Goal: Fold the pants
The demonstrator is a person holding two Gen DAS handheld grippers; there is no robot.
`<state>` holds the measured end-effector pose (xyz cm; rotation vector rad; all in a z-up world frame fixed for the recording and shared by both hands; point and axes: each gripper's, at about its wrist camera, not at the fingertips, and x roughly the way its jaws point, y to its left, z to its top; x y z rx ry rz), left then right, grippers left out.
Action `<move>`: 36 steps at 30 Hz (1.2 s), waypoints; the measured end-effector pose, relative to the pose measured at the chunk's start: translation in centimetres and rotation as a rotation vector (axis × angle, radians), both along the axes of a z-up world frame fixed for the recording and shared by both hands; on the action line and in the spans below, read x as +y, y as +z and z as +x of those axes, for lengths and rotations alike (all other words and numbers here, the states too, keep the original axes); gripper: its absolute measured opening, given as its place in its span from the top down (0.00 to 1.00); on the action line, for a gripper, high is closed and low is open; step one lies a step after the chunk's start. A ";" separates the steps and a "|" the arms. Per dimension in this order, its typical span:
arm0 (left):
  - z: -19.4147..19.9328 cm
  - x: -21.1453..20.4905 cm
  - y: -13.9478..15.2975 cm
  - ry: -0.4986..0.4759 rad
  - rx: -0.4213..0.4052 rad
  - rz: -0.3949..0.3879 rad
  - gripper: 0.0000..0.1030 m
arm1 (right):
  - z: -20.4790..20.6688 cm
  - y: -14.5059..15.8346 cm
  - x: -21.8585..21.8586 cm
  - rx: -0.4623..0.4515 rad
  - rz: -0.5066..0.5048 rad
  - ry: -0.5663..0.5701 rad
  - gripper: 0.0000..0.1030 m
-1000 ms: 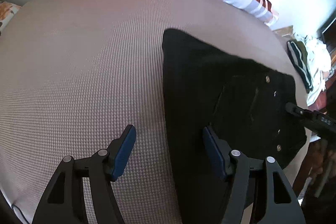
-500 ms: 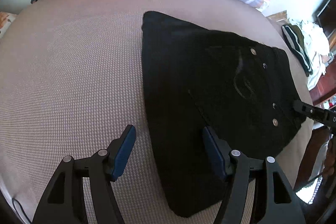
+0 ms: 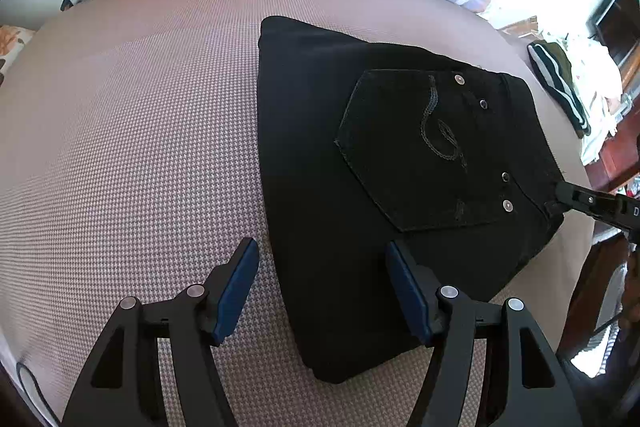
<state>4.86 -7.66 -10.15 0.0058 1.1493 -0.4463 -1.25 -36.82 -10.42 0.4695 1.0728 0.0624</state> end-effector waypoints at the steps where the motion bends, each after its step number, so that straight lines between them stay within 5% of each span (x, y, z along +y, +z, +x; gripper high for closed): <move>1: 0.0 0.0 0.0 -0.001 0.002 0.001 0.35 | -0.2 0.2 0.0 -0.003 -0.006 0.004 0.86; 10: -0.1 -0.5 0.1 -0.034 0.000 0.005 0.35 | -1.7 1.3 1.1 0.008 -0.093 0.010 0.89; 20: -0.1 -1.0 -0.8 -0.045 0.000 0.028 0.32 | -1.0 -1.1 0.0 0.073 -0.041 -0.011 0.88; 32: -0.3 -1.3 -0.8 -0.025 -0.009 0.042 0.28 | -0.4 -0.6 -0.1 0.087 -0.100 -0.015 0.61; 36: -0.2 -1.3 -0.5 -0.025 -0.017 0.041 0.28 | -0.1 -0.3 -0.2 0.087 -0.104 -0.011 0.58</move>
